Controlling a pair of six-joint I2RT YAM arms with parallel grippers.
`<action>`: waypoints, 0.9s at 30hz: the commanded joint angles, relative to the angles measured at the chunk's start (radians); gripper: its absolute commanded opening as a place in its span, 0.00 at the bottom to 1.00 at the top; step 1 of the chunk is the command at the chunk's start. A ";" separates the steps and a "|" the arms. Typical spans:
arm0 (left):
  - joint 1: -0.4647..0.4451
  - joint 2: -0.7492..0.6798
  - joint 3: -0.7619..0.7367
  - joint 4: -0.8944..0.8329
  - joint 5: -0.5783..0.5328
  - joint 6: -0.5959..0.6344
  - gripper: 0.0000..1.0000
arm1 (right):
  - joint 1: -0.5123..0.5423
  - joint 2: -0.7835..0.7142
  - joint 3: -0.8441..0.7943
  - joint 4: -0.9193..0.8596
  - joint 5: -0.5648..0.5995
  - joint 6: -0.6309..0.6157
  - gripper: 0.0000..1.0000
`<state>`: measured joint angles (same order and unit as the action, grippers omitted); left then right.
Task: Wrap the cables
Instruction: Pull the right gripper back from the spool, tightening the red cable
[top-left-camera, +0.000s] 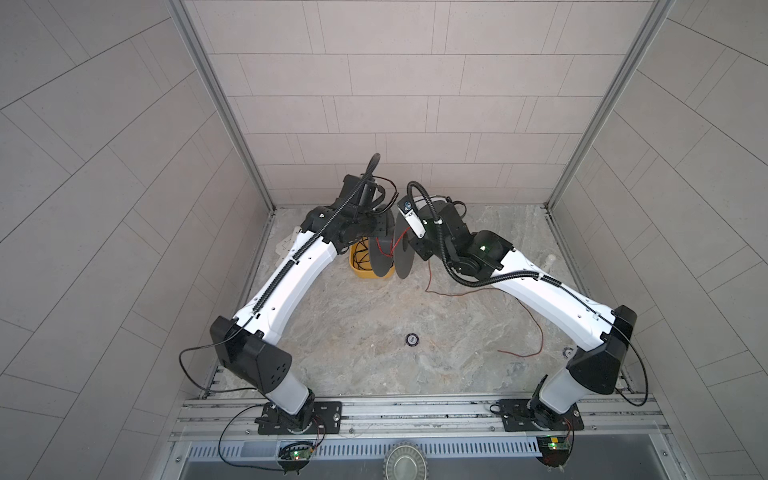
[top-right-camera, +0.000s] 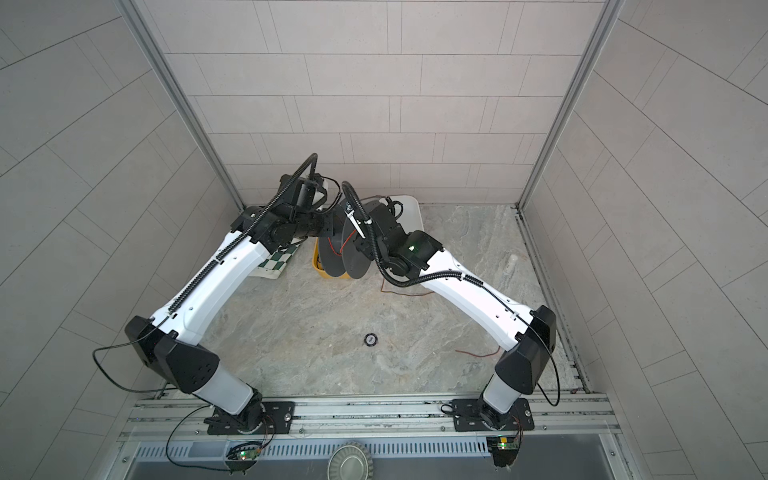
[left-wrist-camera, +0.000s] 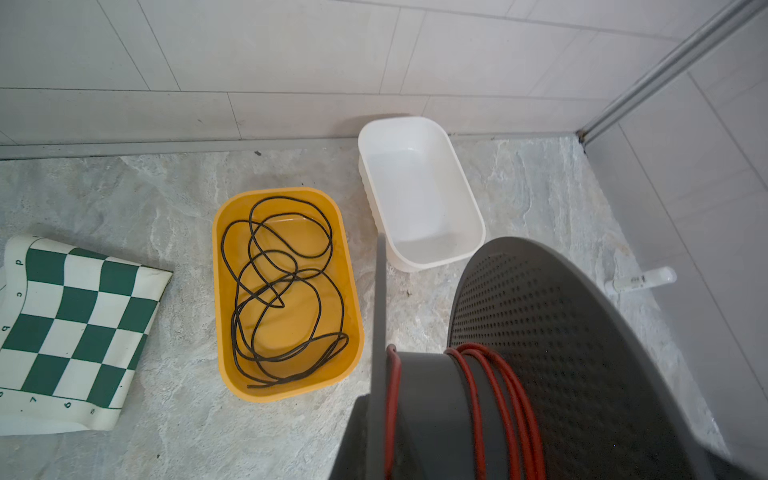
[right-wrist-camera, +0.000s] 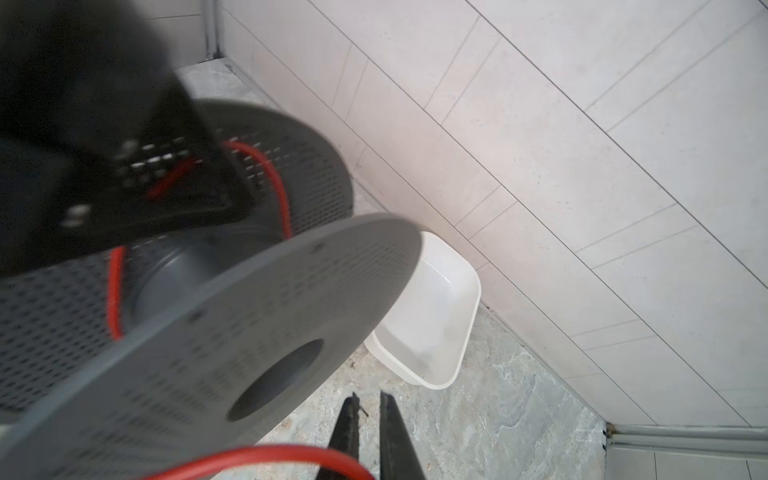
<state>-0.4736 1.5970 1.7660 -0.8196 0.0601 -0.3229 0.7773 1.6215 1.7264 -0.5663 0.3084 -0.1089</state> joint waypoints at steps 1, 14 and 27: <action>-0.001 -0.018 0.031 -0.056 0.041 0.053 0.00 | -0.021 -0.020 -0.020 0.068 -0.011 0.061 0.11; -0.002 -0.034 -0.008 -0.115 0.130 0.152 0.00 | -0.125 0.005 0.027 0.072 -0.214 0.114 0.01; 0.000 -0.098 -0.066 -0.129 0.335 0.200 0.00 | -0.270 0.105 0.059 0.041 -0.420 0.080 0.00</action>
<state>-0.4709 1.5505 1.7058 -0.8989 0.3084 -0.1558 0.5610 1.7229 1.7683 -0.5537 -0.0772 -0.0345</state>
